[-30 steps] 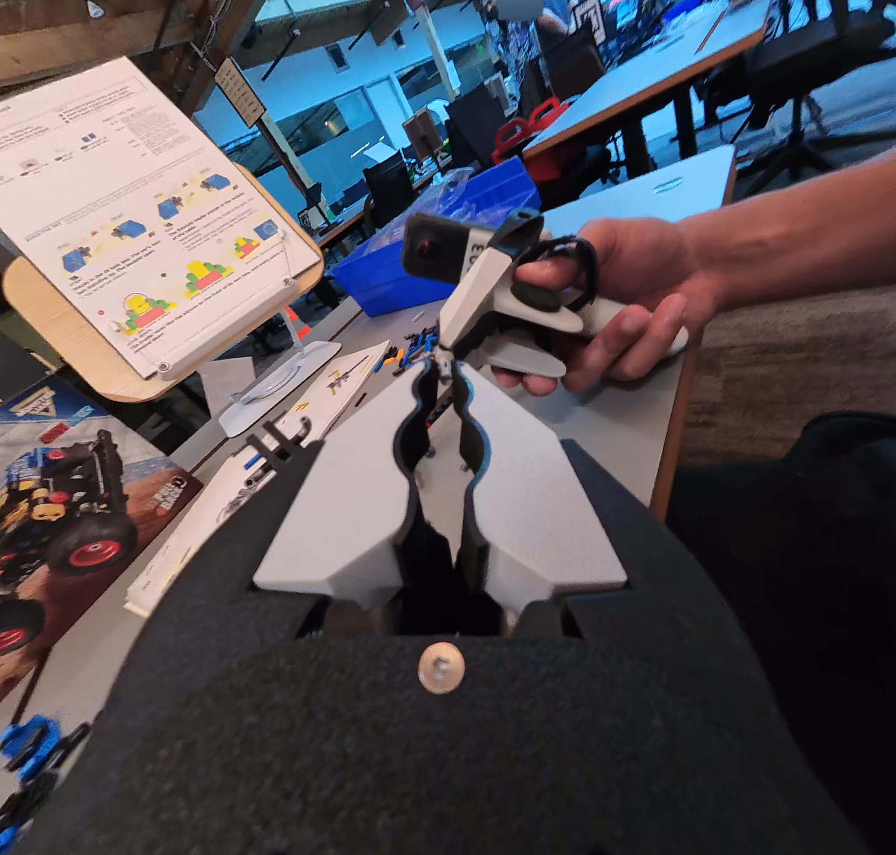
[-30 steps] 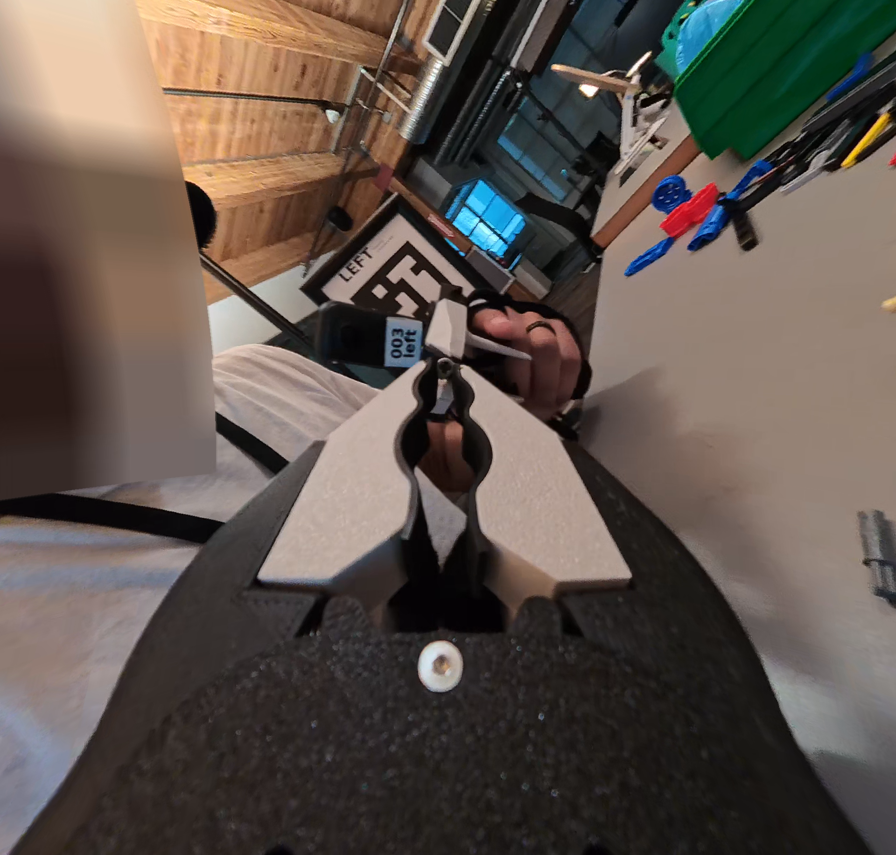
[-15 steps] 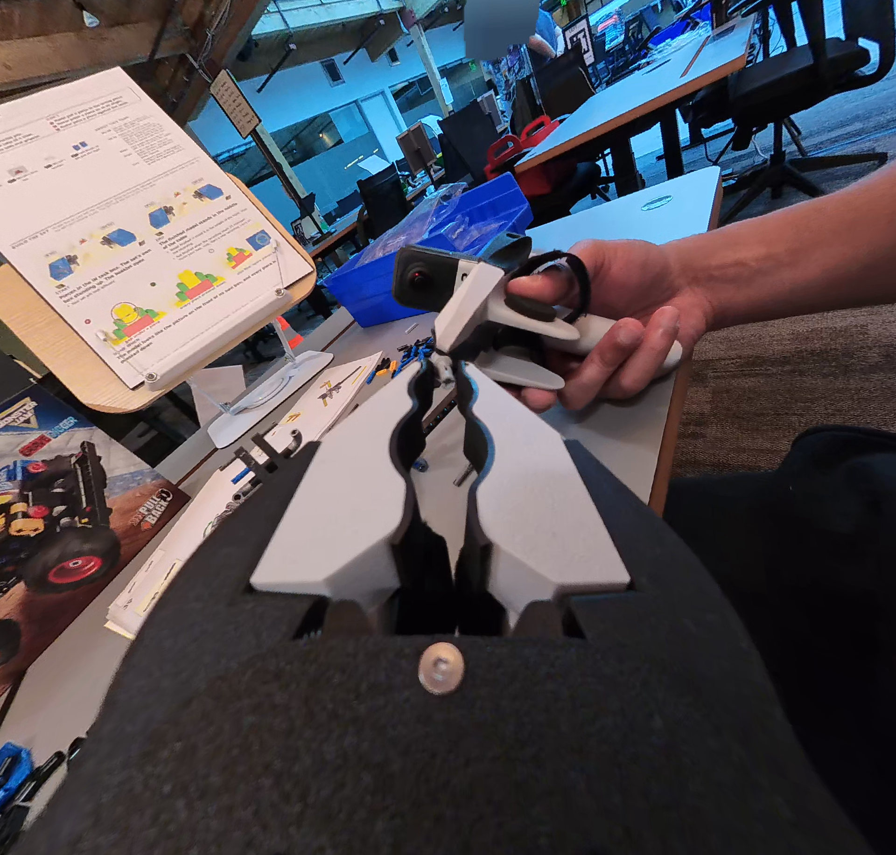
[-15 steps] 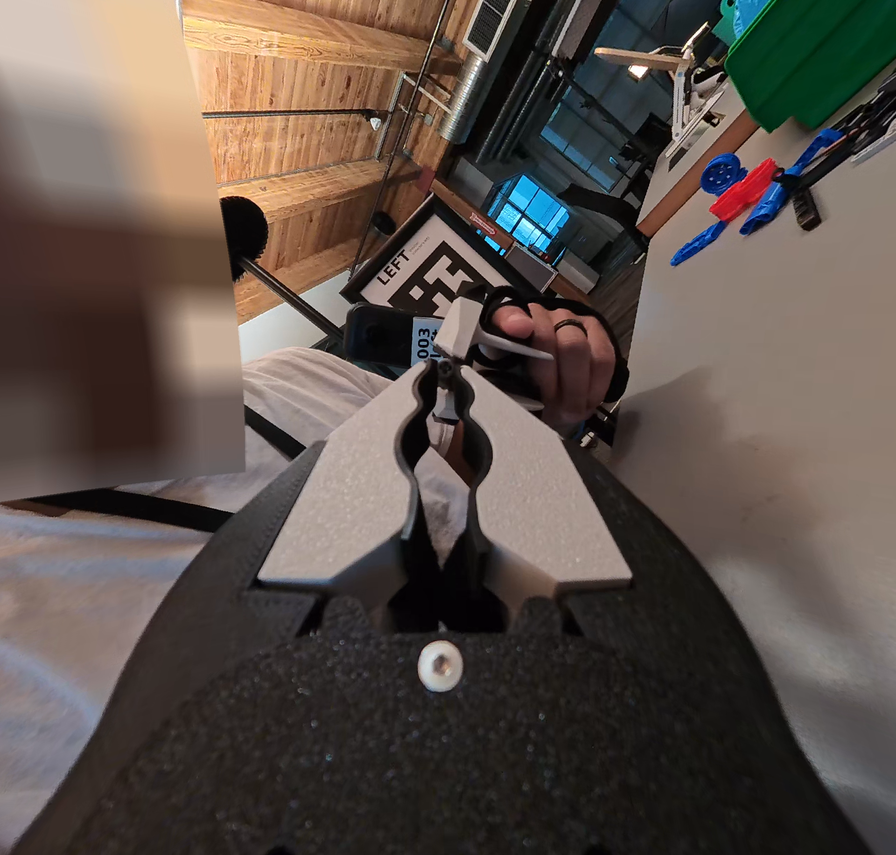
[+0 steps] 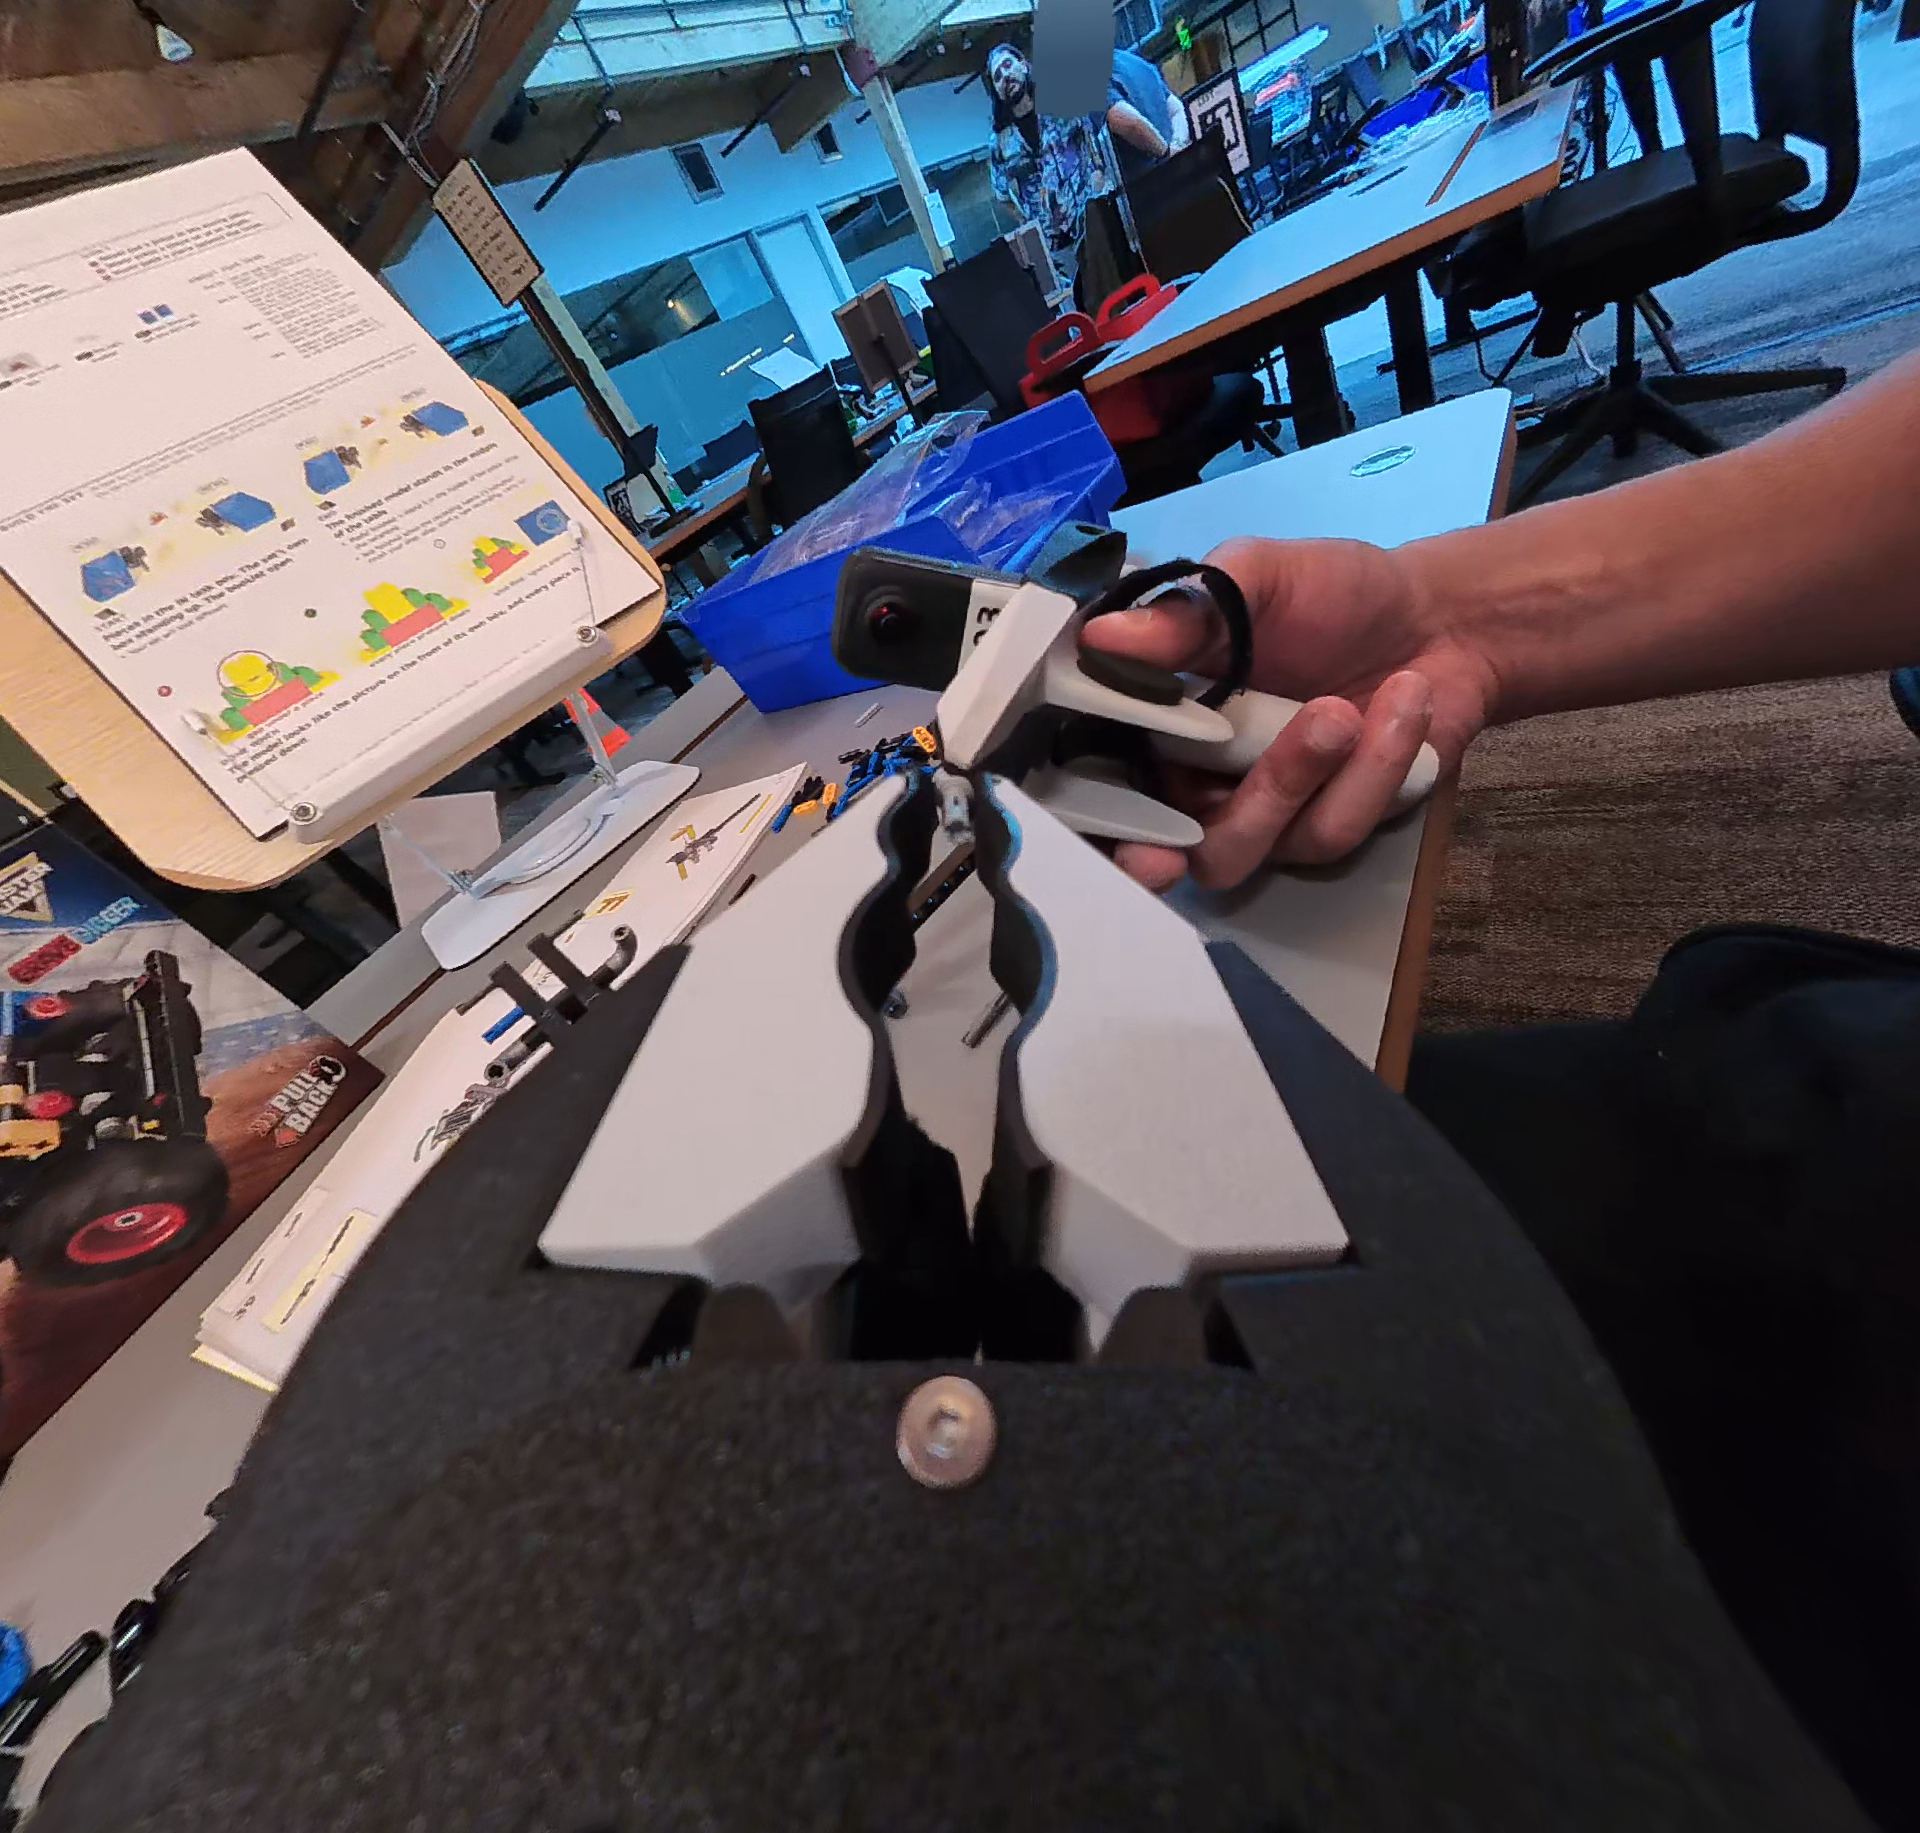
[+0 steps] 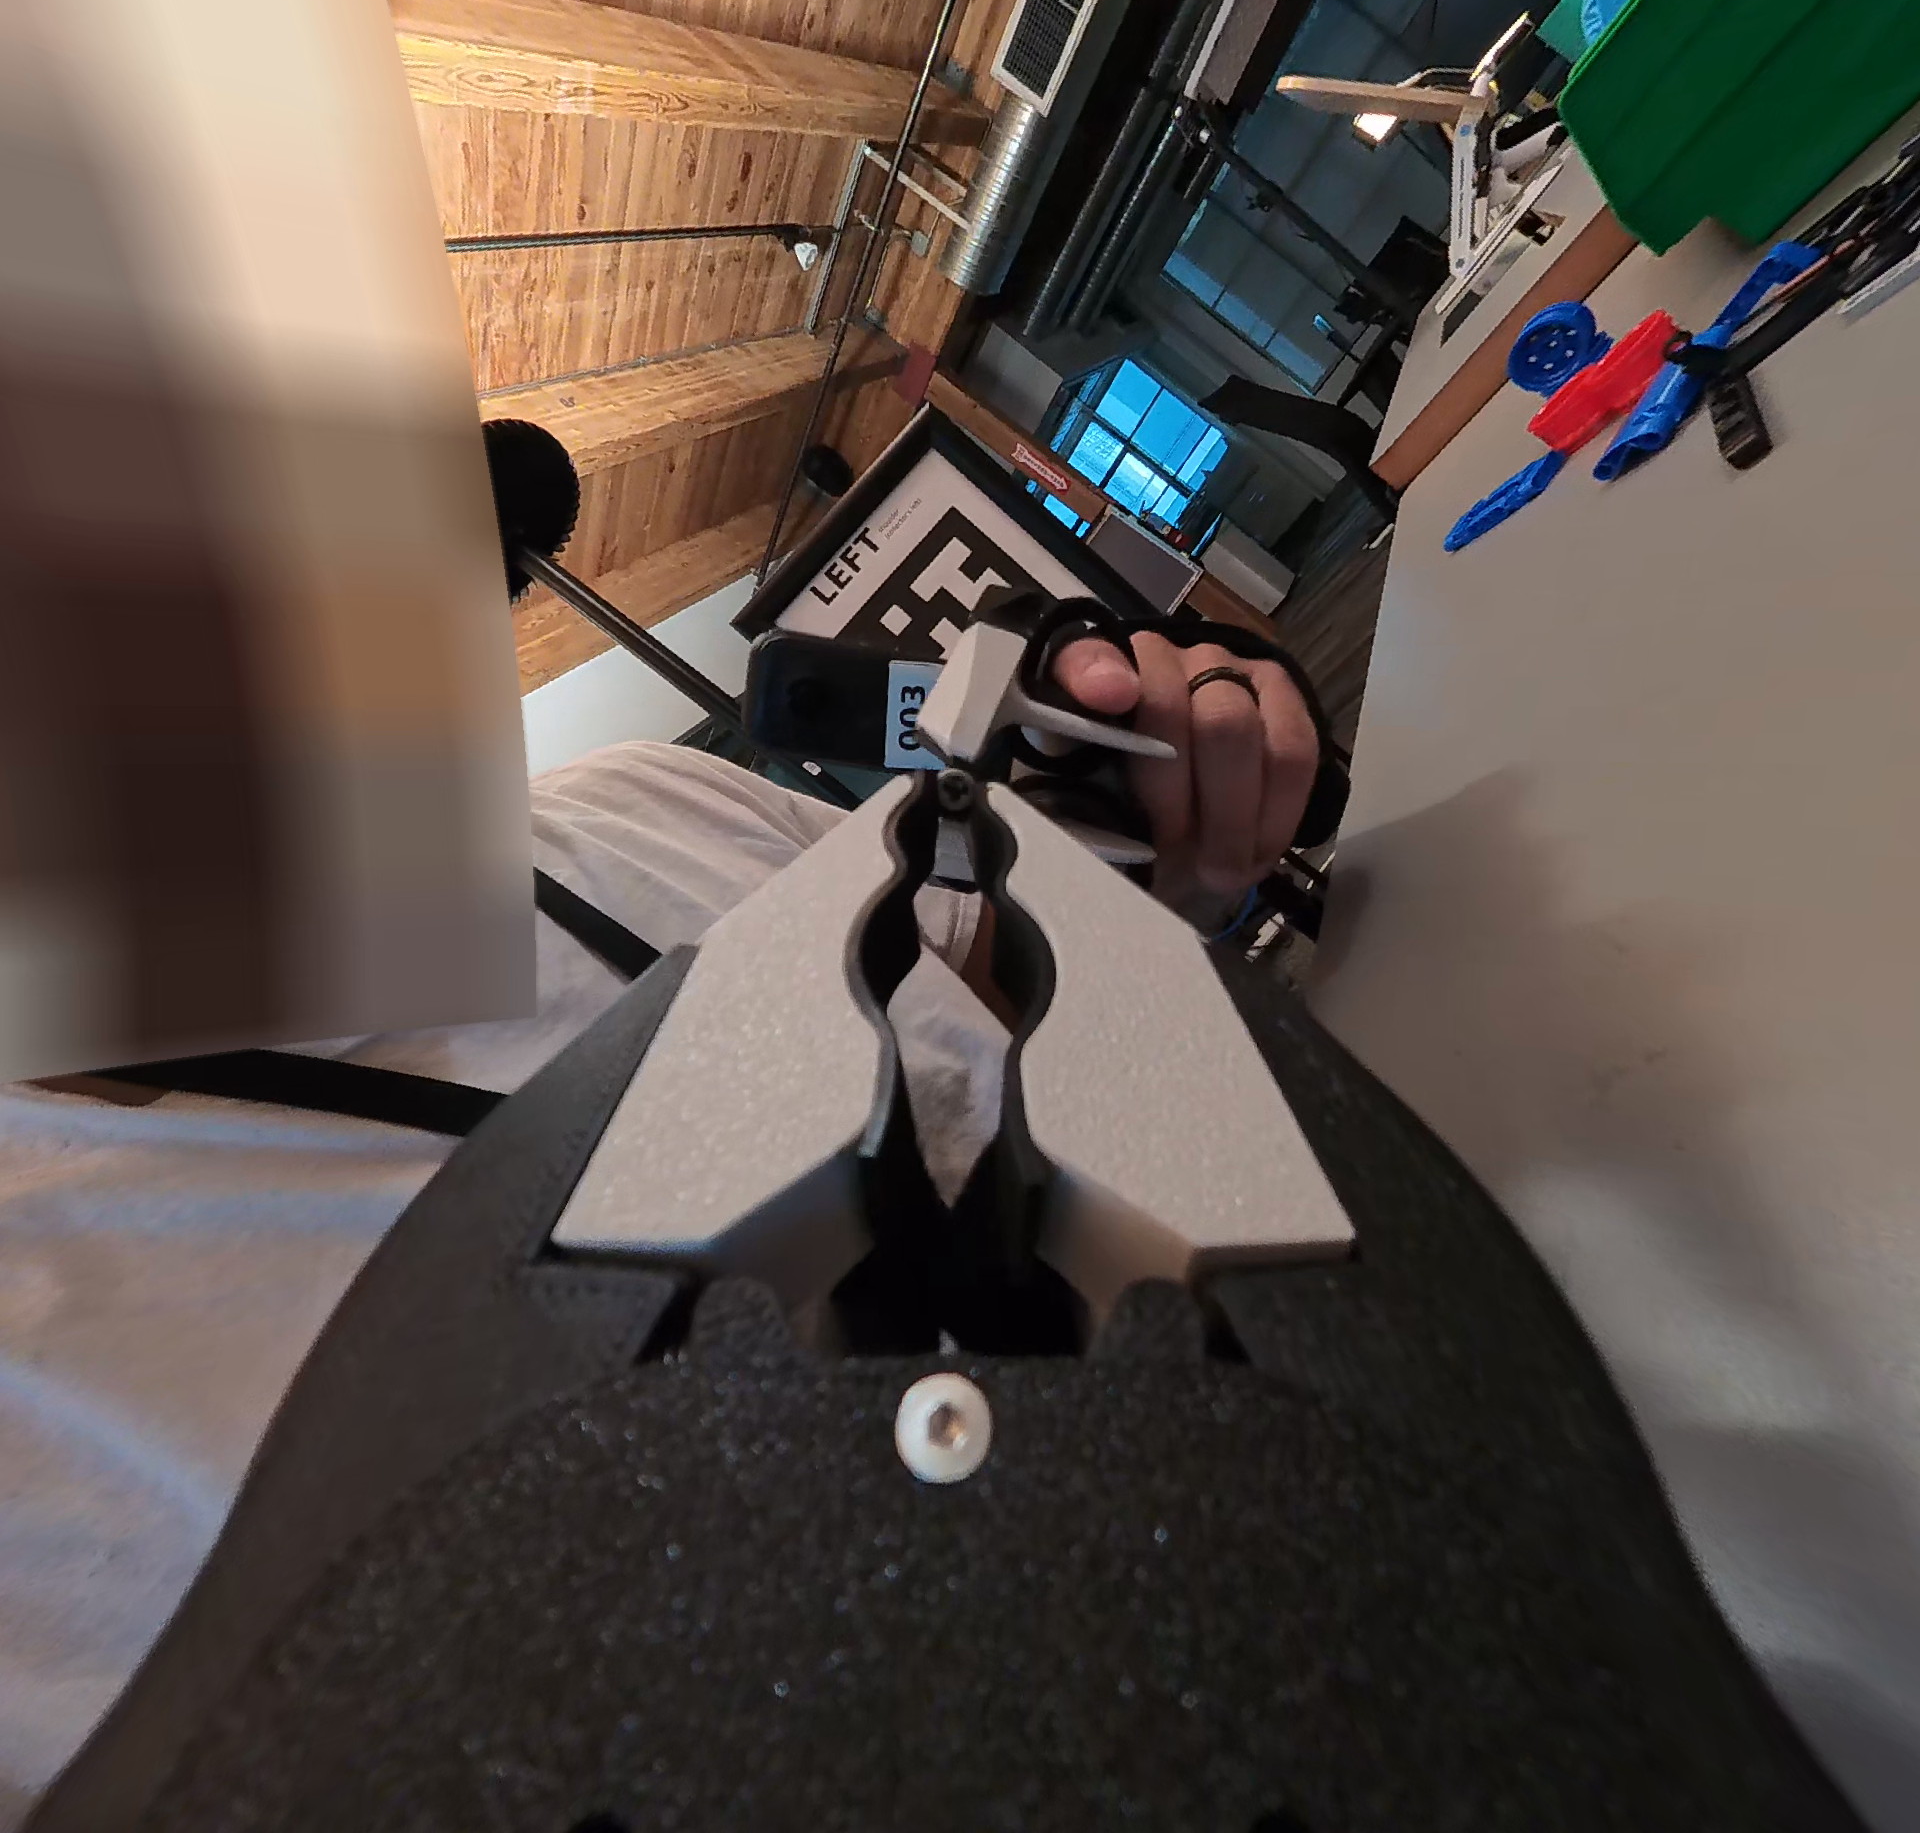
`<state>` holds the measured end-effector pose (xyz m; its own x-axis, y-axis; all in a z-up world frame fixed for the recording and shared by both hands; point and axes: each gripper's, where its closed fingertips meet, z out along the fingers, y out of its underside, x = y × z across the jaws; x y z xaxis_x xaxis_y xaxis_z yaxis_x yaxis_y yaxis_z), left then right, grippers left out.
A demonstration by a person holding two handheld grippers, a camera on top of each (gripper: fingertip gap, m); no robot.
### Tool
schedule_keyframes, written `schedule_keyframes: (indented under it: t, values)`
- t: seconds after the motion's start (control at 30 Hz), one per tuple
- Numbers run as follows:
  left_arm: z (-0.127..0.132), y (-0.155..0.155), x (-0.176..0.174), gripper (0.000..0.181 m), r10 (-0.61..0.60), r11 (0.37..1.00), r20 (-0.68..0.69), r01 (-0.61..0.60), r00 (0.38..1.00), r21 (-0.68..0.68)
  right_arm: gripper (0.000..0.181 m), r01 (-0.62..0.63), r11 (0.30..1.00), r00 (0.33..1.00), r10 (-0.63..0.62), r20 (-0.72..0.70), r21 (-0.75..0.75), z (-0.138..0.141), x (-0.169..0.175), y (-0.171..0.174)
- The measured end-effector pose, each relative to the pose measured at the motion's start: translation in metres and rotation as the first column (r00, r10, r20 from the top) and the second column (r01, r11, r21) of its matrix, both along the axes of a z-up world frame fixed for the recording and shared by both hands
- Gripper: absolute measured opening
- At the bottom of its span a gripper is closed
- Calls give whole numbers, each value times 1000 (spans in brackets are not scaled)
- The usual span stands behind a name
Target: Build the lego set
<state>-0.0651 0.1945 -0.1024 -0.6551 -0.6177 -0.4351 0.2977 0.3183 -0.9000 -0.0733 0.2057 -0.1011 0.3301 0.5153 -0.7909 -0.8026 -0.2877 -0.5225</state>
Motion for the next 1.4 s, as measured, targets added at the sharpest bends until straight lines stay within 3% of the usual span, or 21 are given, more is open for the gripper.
schedule_keyframes:
  t: [0.27,0.33,0.4,0.43,0.5,0.57,0.6,0.67,0.73,0.87,1.0,1.13,1.4]
  values:
    - [-1,1,-2,5,-4,1000,-1,4,1000,17,5,-6,1000,1000,6,17,-10,-1,-2,1]
    - [-1,4,-1,5,-5,1000,-31,5,1000,12,5,24,999,996,-21,90,-29,-4,0,-1]
    - [-1,18,5,5,35,999,-60,-35,998,8,13,142,987,952,-117,284,-70,-12,11,-8]
    - [-4,28,9,5,59,998,-81,-58,995,15,15,243,967,890,-189,414,-81,-18,22,-12]
    - [-12,47,19,5,90,996,-139,-91,986,-3,19,444,891,689,-270,673,-97,-35,47,-20]
    - [-18,59,27,5,94,993,-201,-106,975,-50,20,568,811,472,-182,862,-140,-64,64,-26]
    - [-20,62,30,5,95,992,-220,-110,971,-58,21,601,784,403,-129,906,-156,-76,68,-27]
    - [-25,66,35,5,106,991,-231,-122,967,-55,23,621,763,324,-44,945,-178,-92,69,-27]
    - [-28,66,36,5,101,992,-234,-117,967,-56,24,642,745,286,-12,958,-182,-97,74,-28]
    - [-30,63,34,5,90,994,-222,-100,971,-38,21,638,724,327,53,944,-261,-109,74,-24]
    - [-36,57,32,5,100,995,-196,-97,975,26,18,659,688,317,113,942,-305,-118,78,-24]
    - [-37,55,32,5,103,994,-185,-96,977,46,17,591,724,417,103,903,-355,-117,63,-19]
    - [-32,59,31,5,89,996,-193,-92,977,-4,19,550,758,421,111,900,-351,-115,46,5]
